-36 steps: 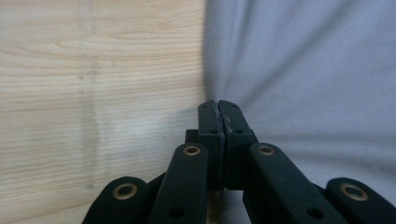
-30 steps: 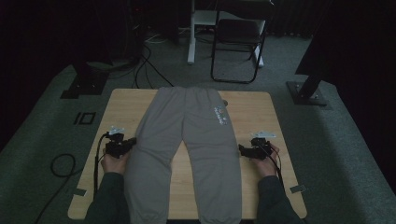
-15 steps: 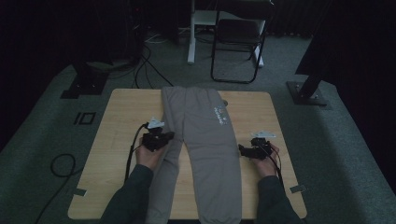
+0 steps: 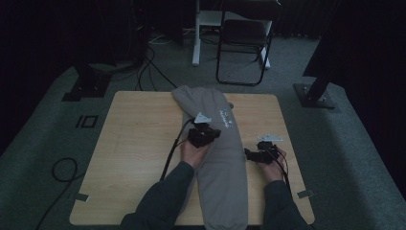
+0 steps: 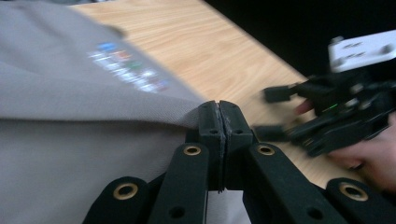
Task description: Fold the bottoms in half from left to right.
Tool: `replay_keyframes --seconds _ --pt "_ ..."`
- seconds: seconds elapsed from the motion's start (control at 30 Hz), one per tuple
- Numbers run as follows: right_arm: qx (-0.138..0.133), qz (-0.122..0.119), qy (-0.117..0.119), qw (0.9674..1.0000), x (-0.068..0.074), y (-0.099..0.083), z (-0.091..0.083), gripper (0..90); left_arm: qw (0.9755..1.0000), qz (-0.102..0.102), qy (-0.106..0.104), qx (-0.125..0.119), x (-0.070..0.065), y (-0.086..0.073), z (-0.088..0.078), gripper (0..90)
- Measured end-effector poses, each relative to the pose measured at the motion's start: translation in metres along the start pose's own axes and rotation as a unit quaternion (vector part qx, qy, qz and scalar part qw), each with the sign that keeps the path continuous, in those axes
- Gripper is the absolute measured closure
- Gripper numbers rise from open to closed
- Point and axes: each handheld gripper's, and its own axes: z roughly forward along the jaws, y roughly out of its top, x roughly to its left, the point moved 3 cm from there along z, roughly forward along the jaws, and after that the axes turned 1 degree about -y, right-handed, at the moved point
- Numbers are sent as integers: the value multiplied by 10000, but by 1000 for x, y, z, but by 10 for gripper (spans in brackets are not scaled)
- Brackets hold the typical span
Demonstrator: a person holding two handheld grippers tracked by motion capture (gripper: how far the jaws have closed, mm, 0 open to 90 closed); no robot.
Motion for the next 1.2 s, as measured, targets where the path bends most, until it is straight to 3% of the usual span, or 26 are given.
replay_keyframes --seconds 0.1,0.13,0.17,0.23,0.4,0.53,0.57,0.63,0.9,1.0,1.07,1.2 --pt "-7 -12 -4 10000 0 0 0 193 9995 -138 -85 260 -3 -13 25 887" --pt "-7 -12 -4 10000 0 0 0 193 9995 -138 -85 260 -3 -13 25 887" --pt "-5 -9 -3 10000 0 0 0 193 9984 -153 -10 538 -1 -29 43 887" --pt "0 -12 -1 10000 0 0 0 193 9973 -208 -20 710 0 -39 51 885" --pt "-3 -18 6 10000 0 0 0 193 9925 58 259 1190 2 -56 62 879" --pt "-3 -19 6 10000 0 0 0 194 9927 202 288 1150 3 -59 59 882" --pt "-3 -20 6 10000 0 0 0 194 9922 362 317 1148 5 -60 55 882" --pt "-3 -20 7 10000 0 0 0 193 9920 462 323 1128 10 -63 49 885" --pt "-1 -18 5 10000 0 0 0 193 9922 544 314 1079 42 -75 12 884" --pt "0 -16 6 10000 0 0 0 193 9925 503 326 1069 56 -80 -3 884" --pt "-2 -13 2 10000 0 0 0 193 9933 360 363 1036 63 -83 -11 884" --pt "-1 -12 -1 10000 0 0 0 193 9925 174 541 1079 67 -81 -17 886"
